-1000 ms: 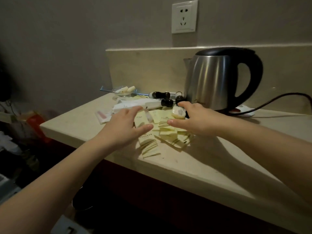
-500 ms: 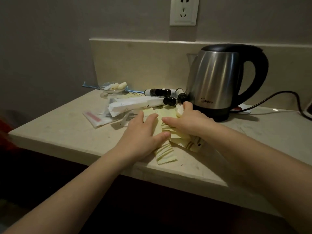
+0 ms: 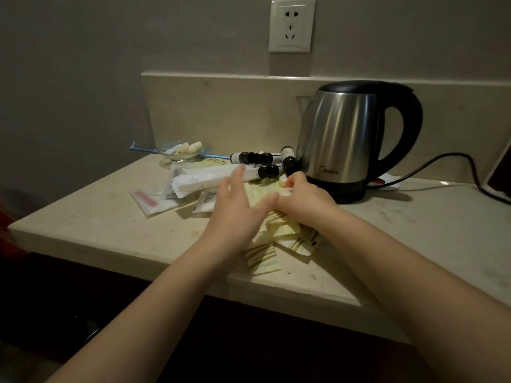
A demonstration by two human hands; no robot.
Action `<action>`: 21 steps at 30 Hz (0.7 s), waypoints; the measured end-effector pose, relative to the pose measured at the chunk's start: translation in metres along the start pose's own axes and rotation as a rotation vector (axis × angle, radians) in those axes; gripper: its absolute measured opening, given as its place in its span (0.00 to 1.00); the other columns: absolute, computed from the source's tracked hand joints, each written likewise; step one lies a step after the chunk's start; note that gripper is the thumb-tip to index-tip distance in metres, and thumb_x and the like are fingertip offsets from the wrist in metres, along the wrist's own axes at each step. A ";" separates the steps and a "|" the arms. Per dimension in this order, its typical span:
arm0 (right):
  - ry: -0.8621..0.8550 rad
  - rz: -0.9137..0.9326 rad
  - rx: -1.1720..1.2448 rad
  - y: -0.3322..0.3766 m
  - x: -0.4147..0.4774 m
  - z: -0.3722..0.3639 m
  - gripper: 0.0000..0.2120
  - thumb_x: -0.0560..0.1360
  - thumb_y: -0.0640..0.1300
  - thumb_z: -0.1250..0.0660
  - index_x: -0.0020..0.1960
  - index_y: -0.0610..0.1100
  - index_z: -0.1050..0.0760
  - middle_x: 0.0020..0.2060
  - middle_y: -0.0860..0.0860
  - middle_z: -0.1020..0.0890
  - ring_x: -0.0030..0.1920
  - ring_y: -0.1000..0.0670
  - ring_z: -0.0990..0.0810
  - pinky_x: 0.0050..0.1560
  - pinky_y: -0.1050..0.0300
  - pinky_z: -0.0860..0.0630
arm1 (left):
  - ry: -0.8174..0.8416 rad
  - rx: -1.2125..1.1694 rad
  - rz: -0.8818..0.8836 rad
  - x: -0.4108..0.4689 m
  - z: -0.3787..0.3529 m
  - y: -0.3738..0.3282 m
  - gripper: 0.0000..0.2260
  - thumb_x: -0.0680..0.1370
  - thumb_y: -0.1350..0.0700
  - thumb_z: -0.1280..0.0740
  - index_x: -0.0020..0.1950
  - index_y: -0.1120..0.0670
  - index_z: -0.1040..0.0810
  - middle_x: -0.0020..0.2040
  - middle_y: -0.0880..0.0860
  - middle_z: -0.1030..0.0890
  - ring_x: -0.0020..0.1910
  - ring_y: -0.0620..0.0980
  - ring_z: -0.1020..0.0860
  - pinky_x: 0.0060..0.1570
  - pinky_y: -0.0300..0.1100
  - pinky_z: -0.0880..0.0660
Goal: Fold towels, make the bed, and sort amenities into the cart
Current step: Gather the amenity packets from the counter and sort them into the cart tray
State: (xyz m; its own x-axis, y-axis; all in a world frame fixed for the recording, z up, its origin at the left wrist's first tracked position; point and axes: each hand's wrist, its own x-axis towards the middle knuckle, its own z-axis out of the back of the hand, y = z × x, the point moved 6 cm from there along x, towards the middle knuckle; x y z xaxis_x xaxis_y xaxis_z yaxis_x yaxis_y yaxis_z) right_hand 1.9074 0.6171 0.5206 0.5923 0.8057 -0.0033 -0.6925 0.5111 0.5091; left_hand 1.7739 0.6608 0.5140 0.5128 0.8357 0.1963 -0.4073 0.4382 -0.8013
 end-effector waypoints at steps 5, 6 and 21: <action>0.086 -0.006 0.003 -0.003 -0.006 0.004 0.33 0.72 0.61 0.32 0.69 0.46 0.38 0.53 0.52 0.27 0.53 0.49 0.25 0.49 0.55 0.25 | -0.040 -0.339 0.158 0.001 0.019 0.010 0.34 0.70 0.42 0.33 0.73 0.39 0.45 0.76 0.54 0.44 0.71 0.58 0.38 0.68 0.59 0.36; 0.081 -0.006 -0.009 -0.002 -0.007 0.003 0.36 0.70 0.64 0.33 0.70 0.46 0.39 0.56 0.51 0.26 0.55 0.48 0.25 0.50 0.53 0.24 | -0.024 -0.278 0.141 -0.002 0.019 0.009 0.33 0.73 0.45 0.33 0.74 0.40 0.46 0.76 0.53 0.45 0.71 0.57 0.37 0.68 0.56 0.36; 0.066 -0.064 0.054 -0.014 -0.012 0.009 0.37 0.65 0.52 0.25 0.69 0.50 0.37 0.49 0.53 0.26 0.50 0.50 0.25 0.42 0.56 0.24 | 0.129 -0.205 0.166 -0.013 -0.002 0.008 0.28 0.77 0.52 0.33 0.72 0.41 0.41 0.74 0.55 0.41 0.69 0.56 0.34 0.60 0.48 0.30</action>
State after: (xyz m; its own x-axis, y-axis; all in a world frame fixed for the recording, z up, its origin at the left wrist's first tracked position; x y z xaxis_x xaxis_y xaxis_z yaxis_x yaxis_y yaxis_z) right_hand 1.9135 0.5973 0.5214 0.6048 0.7909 -0.0926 -0.6303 0.5465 0.5514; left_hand 1.7660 0.6526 0.5040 0.5494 0.8355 -0.0098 -0.3393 0.2124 -0.9164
